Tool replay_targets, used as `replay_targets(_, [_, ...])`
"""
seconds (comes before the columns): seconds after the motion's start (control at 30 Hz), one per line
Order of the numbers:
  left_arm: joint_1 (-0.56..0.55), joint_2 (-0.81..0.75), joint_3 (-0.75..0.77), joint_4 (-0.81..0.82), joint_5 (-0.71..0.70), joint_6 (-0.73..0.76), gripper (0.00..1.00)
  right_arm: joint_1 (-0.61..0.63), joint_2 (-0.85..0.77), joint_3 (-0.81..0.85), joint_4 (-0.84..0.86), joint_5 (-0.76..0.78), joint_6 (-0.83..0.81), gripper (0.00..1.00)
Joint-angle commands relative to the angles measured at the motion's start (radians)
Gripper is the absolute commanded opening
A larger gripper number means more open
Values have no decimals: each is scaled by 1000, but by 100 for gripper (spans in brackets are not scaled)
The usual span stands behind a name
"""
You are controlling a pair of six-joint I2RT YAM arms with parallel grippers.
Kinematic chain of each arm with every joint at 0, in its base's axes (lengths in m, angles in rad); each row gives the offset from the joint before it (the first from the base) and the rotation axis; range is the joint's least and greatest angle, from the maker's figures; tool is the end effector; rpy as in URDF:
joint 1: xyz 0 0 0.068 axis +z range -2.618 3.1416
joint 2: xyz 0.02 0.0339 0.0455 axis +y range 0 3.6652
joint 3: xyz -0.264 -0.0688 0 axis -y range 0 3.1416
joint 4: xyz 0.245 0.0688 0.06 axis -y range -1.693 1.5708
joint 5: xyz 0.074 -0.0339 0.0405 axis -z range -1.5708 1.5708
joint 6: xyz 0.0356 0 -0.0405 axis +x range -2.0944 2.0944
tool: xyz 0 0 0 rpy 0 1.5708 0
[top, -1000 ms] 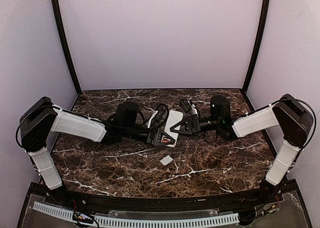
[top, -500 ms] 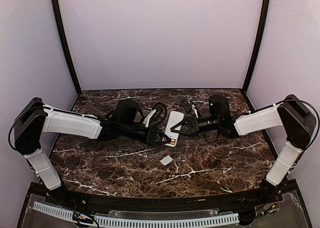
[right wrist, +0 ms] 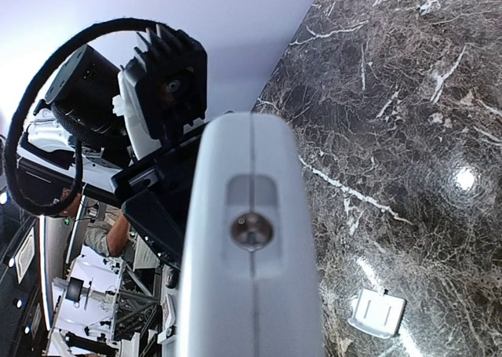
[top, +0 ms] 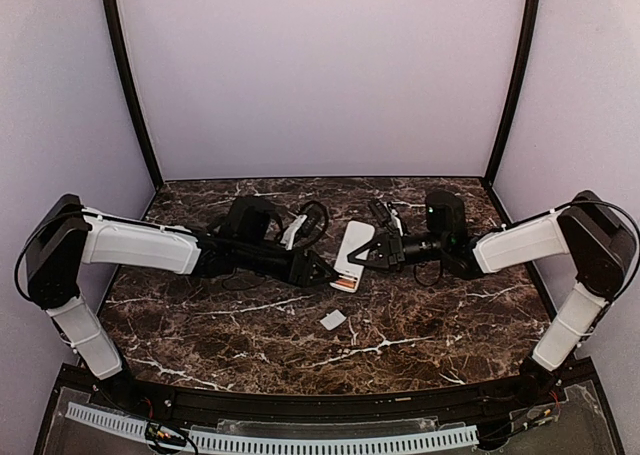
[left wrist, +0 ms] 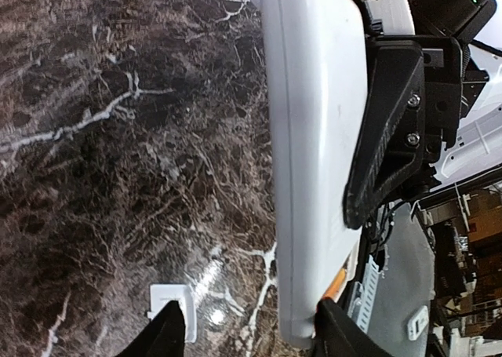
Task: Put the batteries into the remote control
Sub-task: Press the battery in the battery compartment, then pass from the right arm to the left
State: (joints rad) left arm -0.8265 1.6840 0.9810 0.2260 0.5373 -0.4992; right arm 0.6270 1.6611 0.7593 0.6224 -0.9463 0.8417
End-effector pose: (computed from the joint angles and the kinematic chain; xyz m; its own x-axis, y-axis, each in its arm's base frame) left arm 0.2362 -0.2834 0.2152 -0.7230 0.1780 -0.6675 0.6763 0.3790 -0.6316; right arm 0.2535 0.2193 0.1953 -0.8756 -0.0959 -0.4735 -0.4827 0.1313 0.8659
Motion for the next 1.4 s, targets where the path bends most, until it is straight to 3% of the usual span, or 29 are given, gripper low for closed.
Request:
replay_targets(0.0, [13, -67, -19, -4, -18, 32, 64, -15, -38, -12, 49, -5, 18, 0])
replay_targets(0.3, [-54, -107, 1, -56, -215, 170, 86, -21, -68, -11, -72, 151, -16, 0])
replay_targets(0.47, [-126, -27, 131, -178, -340, 232, 90, -18, -83, -15, -75, 196, -5, 0])
replay_targets(0.67, [-160, 31, 209, -210, -437, 239, 98, -10, -102, -34, -66, 233, 11, 0])
replay_targets(0.93, [-187, 127, 336, -336, -557, 262, 99, 6, -99, -40, -38, 249, 32, 0])
replay_targets(1.07, [-187, 165, 381, -370, -568, 256, 92, 11, -101, -37, -39, 254, 32, 0])
replay_targets(1.27, [-187, 175, 397, -385, -567, 285, 67, 11, -114, -48, -54, 244, 23, 0])
replay_targets(1.37, [-186, 175, 400, -396, -559, 300, 55, 8, -126, -59, -67, 243, 19, 8])
